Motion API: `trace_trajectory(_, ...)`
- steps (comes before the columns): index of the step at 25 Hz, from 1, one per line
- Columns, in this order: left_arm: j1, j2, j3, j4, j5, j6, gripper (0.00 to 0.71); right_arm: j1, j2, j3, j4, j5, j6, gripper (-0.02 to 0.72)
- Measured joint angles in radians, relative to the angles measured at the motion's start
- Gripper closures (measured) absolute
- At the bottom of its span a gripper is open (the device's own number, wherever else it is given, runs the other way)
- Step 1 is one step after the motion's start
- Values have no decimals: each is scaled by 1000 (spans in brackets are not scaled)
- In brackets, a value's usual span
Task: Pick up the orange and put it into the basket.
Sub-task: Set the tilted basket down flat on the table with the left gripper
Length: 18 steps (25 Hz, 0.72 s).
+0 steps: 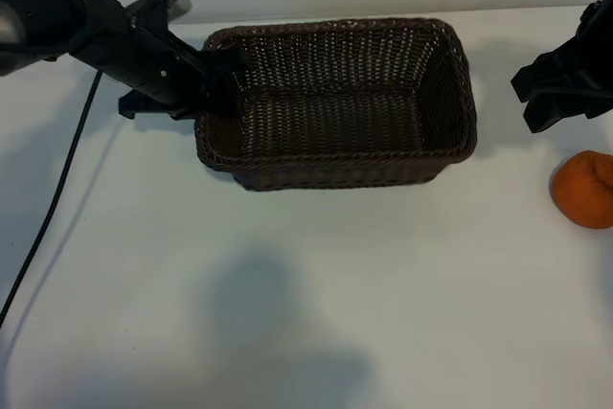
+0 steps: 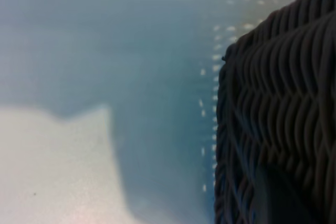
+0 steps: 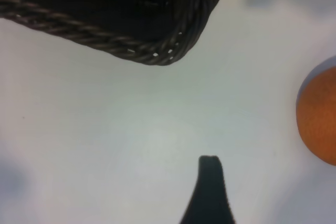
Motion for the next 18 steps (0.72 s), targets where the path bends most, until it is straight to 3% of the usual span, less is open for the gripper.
trace_trajectory(14,-13,11,0,0,-12,3,547,0,0,0,-1,-1,0,154)
trace_trajectory(16,-13,11,0,-3,-4,2,491,0,0,0,-2,-1,0,154)
trace_trajectory(18,-13,11,-1,-12,4,0,389,0,0,0,-2,-1,0,154)
